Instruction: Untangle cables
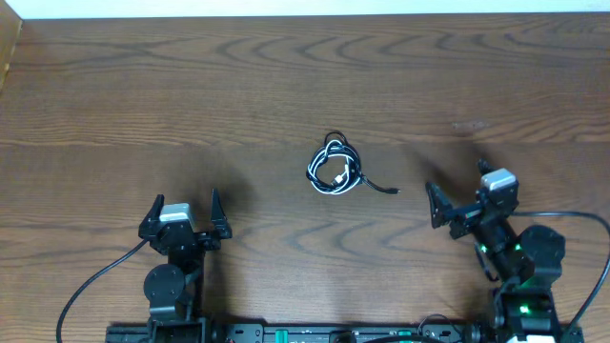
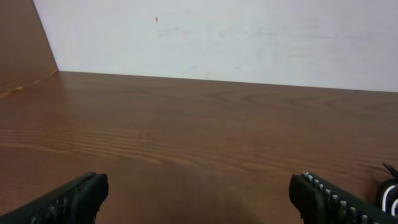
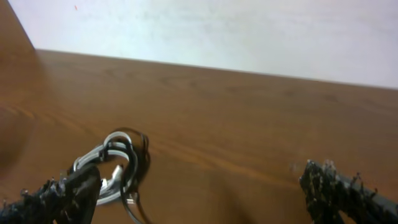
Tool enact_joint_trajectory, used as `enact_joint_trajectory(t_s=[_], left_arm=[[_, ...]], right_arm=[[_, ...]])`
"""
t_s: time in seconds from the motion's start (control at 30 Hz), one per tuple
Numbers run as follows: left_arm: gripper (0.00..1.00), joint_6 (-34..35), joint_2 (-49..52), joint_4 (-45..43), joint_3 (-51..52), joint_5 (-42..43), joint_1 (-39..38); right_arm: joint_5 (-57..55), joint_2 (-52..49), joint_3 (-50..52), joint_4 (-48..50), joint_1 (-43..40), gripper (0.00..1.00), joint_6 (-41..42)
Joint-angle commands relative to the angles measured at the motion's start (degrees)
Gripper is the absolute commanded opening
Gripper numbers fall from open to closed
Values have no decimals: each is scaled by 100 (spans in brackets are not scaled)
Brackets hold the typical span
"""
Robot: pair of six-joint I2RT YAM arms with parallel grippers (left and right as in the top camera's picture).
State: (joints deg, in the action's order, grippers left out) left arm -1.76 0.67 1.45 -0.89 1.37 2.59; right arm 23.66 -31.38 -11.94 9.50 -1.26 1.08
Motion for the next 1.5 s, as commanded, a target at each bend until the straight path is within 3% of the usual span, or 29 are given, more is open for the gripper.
enact_joint_trajectory(t_s=[0.0, 0.6, 1.47], left_arm=[[98, -79, 0, 271, 66, -76, 20], [98, -81, 0, 271, 66, -76, 20], [98, -81, 0, 269, 66, -96, 24]], right_arm=[[164, -356, -562, -168, 46, 99, 79], [1416, -2959, -3102, -1534, 46, 99, 79], [1333, -3077, -3176, -1836, 46, 99, 79]])
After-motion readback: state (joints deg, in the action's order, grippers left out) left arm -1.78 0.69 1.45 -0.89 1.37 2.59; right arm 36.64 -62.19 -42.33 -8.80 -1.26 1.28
